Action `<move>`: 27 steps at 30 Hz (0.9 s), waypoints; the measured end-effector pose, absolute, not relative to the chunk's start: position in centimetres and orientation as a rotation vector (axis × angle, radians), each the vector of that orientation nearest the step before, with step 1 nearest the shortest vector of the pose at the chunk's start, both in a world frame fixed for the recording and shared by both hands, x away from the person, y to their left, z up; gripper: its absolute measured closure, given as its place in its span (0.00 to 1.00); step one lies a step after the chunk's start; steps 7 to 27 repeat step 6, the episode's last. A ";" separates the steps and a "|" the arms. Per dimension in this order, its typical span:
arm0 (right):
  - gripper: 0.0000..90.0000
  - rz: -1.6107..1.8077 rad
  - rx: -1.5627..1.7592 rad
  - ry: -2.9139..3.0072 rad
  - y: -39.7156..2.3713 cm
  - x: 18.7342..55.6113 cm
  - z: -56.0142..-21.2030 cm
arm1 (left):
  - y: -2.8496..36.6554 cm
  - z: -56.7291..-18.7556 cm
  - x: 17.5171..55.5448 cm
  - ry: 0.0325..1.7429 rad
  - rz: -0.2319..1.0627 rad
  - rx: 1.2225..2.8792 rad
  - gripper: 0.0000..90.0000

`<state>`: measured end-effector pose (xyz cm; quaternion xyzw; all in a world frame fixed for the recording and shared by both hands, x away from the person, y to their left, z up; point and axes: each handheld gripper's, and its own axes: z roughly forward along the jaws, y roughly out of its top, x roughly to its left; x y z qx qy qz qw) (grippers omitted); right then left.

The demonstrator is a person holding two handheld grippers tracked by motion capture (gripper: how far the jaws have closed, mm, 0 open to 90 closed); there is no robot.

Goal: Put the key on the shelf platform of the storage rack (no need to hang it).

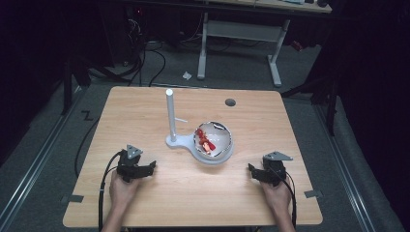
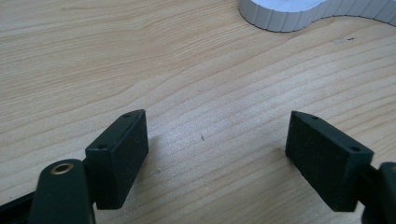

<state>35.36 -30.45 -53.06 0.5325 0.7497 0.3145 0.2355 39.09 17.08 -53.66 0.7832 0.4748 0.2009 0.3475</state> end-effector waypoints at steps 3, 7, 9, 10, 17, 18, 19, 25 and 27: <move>0.35 0.863 1.462 2.057 -30.5 35.4 -53.1 | 17.0 -53.7 39.2 1.233 0.517 2.032 0.23; 0.35 0.864 1.461 2.057 -30.5 35.4 -53.1 | 16.9 -53.6 39.3 1.225 0.507 2.052 0.22; 0.35 0.864 1.461 2.057 -30.5 35.4 -53.1 | 16.9 -53.6 39.3 1.225 0.507 2.052 0.22; 0.35 0.864 1.461 2.057 -30.5 35.4 -53.1 | 16.9 -53.6 39.3 1.225 0.507 2.052 0.22; 0.35 0.864 1.461 2.057 -30.5 35.4 -53.1 | 16.9 -53.6 39.3 1.225 0.507 2.052 0.22; 0.35 0.864 1.461 2.057 -30.5 35.4 -53.1 | 16.9 -53.6 39.3 1.225 0.507 2.052 0.22; 0.35 0.864 1.461 2.057 -30.5 35.4 -53.1 | 16.9 -53.6 39.3 1.225 0.507 2.052 0.22; 0.35 0.864 1.461 2.057 -30.5 35.4 -53.1 | 16.9 -53.6 39.3 1.225 0.507 2.052 0.22; 0.35 0.864 1.461 2.057 -30.5 35.4 -53.1 | 16.9 -53.6 39.3 1.225 0.507 2.052 0.22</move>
